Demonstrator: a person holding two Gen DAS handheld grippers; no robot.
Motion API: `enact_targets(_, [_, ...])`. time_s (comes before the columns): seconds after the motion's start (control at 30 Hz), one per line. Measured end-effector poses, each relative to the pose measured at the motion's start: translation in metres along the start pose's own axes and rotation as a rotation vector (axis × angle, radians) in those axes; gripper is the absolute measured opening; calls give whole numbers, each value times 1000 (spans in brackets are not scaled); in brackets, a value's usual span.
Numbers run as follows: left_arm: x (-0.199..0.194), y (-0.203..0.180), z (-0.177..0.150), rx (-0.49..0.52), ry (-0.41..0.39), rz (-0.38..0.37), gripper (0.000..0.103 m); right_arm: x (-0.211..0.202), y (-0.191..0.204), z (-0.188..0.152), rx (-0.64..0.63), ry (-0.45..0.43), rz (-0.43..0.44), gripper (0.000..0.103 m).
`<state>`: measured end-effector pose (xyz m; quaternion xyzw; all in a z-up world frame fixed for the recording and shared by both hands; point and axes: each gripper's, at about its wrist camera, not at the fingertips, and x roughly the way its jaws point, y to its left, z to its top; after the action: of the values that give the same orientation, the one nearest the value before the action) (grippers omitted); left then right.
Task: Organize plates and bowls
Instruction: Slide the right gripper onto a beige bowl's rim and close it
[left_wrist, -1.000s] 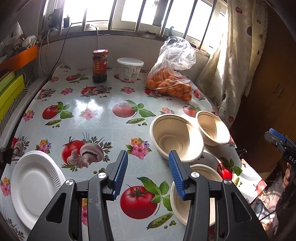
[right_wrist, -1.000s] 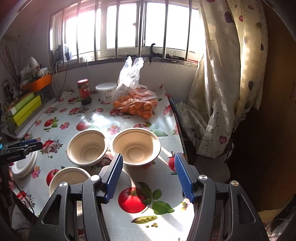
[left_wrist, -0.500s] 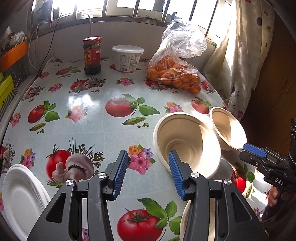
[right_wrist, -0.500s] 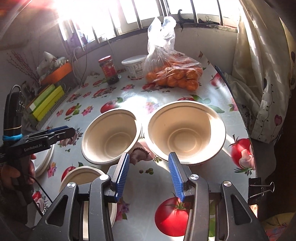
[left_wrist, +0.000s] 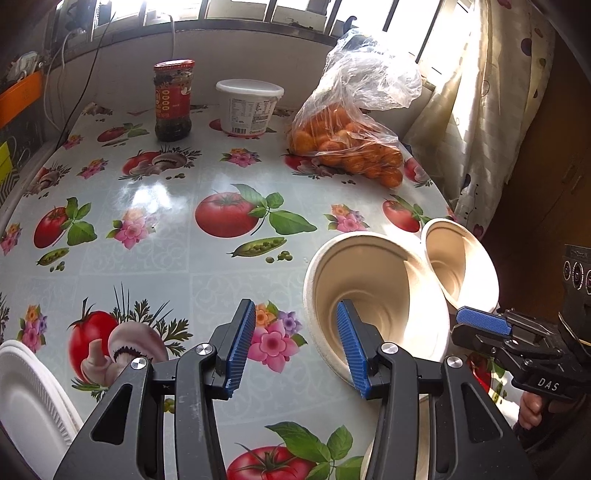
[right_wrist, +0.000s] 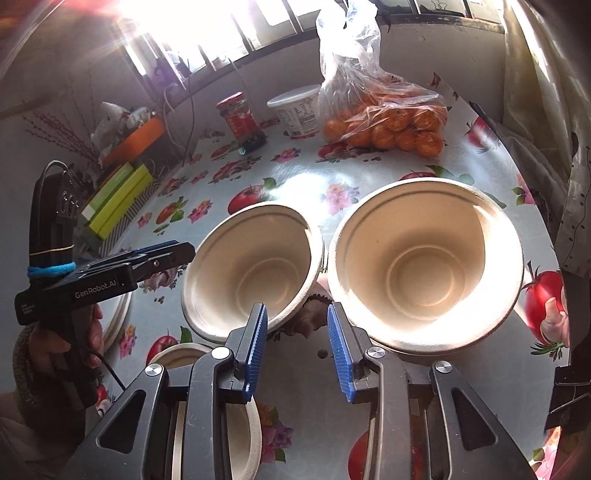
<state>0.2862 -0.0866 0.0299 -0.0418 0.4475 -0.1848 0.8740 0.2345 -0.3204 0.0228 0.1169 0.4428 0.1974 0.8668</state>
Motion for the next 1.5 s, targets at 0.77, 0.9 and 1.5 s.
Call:
enact_targets(0.77, [16,-1,-2,15,43,-30,26,18,-5,7,58,10,31,20])
enact_targets(0.9, [17,-5,-2,31,39,-29,15,18,-3,8,58,5,26,17])
enact_targets(1.5, [8,-6,4,26,15,-30,13,17,1,12,78,-9,22,13])
